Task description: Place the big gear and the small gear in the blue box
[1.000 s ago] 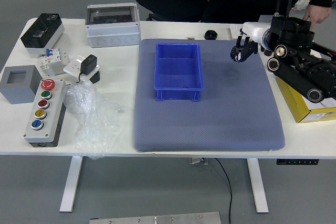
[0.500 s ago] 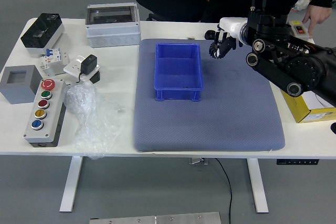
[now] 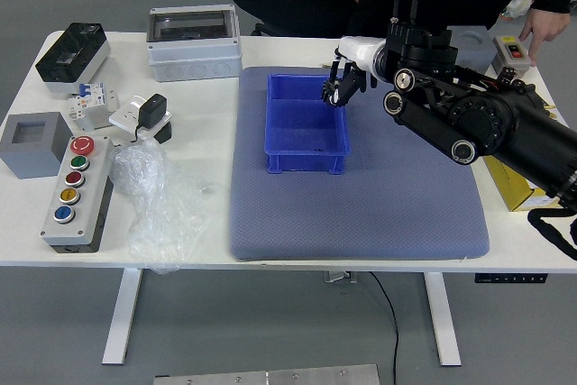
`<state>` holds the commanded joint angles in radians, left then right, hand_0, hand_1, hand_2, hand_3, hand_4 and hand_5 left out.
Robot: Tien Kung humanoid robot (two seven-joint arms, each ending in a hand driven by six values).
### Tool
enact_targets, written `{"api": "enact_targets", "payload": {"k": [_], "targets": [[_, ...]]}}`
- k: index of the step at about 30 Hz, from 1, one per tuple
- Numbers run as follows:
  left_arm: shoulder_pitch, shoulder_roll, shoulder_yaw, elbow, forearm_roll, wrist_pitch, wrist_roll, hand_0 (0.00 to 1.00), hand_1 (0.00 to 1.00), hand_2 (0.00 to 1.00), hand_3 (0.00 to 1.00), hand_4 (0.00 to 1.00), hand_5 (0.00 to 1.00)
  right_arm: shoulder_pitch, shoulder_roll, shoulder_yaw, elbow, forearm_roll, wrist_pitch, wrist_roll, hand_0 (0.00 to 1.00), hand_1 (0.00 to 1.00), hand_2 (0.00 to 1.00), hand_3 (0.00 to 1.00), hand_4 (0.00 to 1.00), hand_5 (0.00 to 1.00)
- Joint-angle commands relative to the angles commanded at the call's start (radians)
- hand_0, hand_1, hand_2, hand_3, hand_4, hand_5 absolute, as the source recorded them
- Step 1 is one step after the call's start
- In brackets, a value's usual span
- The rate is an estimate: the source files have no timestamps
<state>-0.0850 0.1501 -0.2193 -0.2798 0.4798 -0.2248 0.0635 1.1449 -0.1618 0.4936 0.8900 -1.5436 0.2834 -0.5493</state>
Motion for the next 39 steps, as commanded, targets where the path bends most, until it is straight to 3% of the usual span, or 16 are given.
{"api": "enact_targets", "payload": {"k": [11,20,21,26,27,32,33,38,39], "targets": [[-0.004,-0.005,0.016,0.001,-0.007,0.0,0.0,0.891,0.878,0.872,0.86,0.663,0.352,-0.007,0.07,0.017,-0.056,0.029,-0.026,0.018,0.311,0.297,0.406,0.606,0.565,0.121],[-0.007,-0.007,0.017,0.0,-0.006,0.0,0.0,0.891,0.878,0.872,0.86,0.664,0.352,-0.016,0.086,0.026,-0.067,0.042,-0.028,0.021,0.326,0.307,0.411,0.612,0.568,0.122],[-0.007,-0.007,0.018,0.0,-0.006,0.0,0.0,0.891,0.878,0.872,0.86,0.663,0.353,-0.017,0.085,0.028,-0.067,0.043,-0.027,0.02,0.319,0.369,0.465,0.627,0.693,0.238],[-0.006,-0.006,0.019,0.0,-0.006,-0.001,0.0,0.891,0.878,0.872,0.86,0.663,0.353,-0.021,0.081,0.037,-0.068,0.047,-0.024,0.02,0.319,0.369,0.465,0.627,0.693,0.238],[-0.006,-0.007,0.019,0.0,-0.006,-0.001,0.0,0.891,0.879,0.871,0.861,0.664,0.353,-0.022,0.08,0.039,-0.068,0.049,-0.023,0.02,0.321,0.426,0.564,0.682,0.798,0.339],[-0.006,-0.007,0.017,0.0,-0.005,-0.001,0.0,0.891,0.879,0.871,0.861,0.664,0.353,-0.027,0.078,0.041,-0.069,0.057,-0.019,0.021,0.321,0.426,0.564,0.682,0.798,0.339],[-0.006,-0.006,0.017,0.0,-0.005,-0.001,0.0,0.891,0.878,0.872,0.86,0.664,0.354,-0.028,0.078,0.041,-0.069,0.059,-0.016,0.021,0.374,0.465,0.632,0.735,0.829,0.383],[-0.006,-0.005,0.017,0.0,-0.004,-0.001,0.0,0.891,0.878,0.872,0.86,0.664,0.354,-0.028,0.075,0.046,-0.069,0.064,-0.006,0.022,0.374,0.465,0.632,0.735,0.829,0.383],[-0.005,-0.005,0.017,0.0,-0.004,-0.001,0.0,0.891,0.878,0.873,0.86,0.664,0.354,-0.028,0.074,0.046,-0.068,0.065,-0.004,0.022,0.391,0.481,0.647,0.795,0.855,0.401]]}}
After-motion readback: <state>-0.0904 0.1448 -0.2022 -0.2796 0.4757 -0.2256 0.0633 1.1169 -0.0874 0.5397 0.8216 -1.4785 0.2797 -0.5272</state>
